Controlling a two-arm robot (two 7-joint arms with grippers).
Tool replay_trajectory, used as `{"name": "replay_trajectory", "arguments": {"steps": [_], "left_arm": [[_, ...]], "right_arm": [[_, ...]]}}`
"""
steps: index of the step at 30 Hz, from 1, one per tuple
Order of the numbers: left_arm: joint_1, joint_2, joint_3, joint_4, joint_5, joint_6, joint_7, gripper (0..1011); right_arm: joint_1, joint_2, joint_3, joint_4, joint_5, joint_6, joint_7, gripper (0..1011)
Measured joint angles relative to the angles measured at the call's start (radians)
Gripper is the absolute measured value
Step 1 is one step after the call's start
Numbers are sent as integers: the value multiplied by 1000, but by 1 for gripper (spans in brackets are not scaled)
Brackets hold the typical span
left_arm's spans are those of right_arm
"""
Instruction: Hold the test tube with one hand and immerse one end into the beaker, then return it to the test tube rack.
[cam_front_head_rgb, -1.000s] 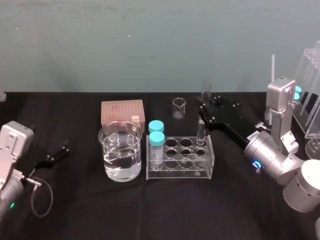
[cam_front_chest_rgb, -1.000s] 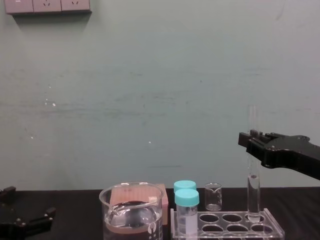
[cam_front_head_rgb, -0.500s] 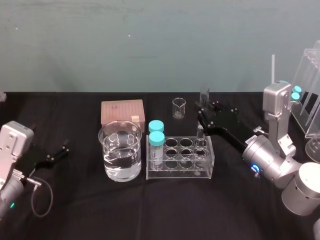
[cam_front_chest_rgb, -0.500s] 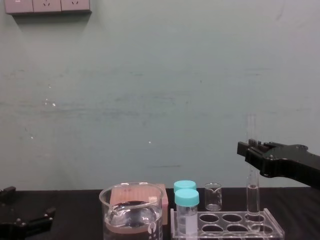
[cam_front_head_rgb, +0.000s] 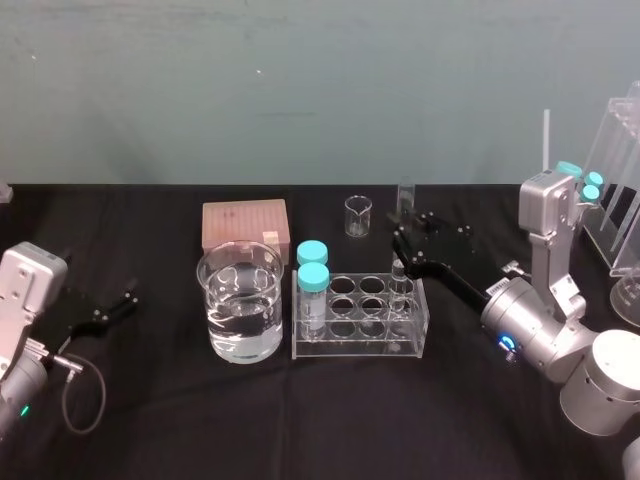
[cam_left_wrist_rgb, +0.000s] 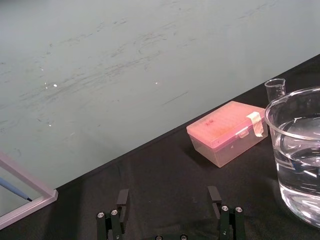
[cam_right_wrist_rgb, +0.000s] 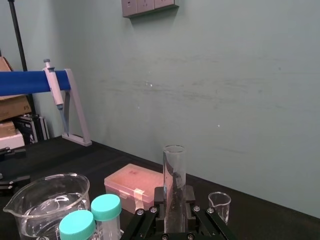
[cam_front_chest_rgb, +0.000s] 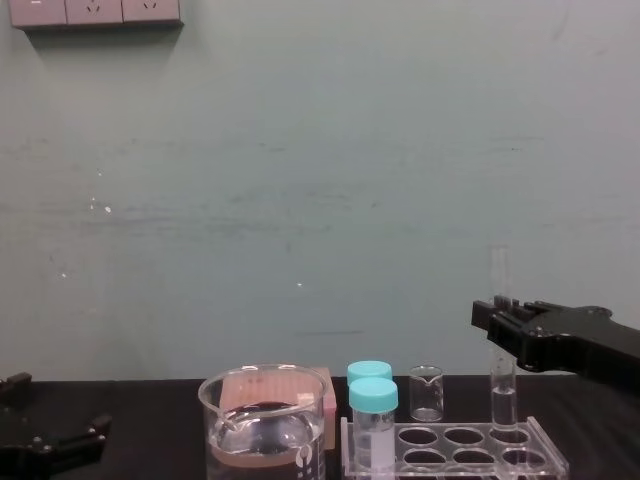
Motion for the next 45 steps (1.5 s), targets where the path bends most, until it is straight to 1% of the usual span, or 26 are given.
{"name": "replay_trajectory", "arguments": {"steps": [12,20,45], "left_arm": [[0,0,0,0,0,0,0,1000],[0,0,0,0,0,0,0,1000],[0,0,0,0,0,0,0,1000]], "right_arm": [[1,-2,-4,10,-7,1,-3,225],[4,-6,-5,20,-13,-9,-4,226],[5,-12,2,39,-9,-9,0,225]]}}
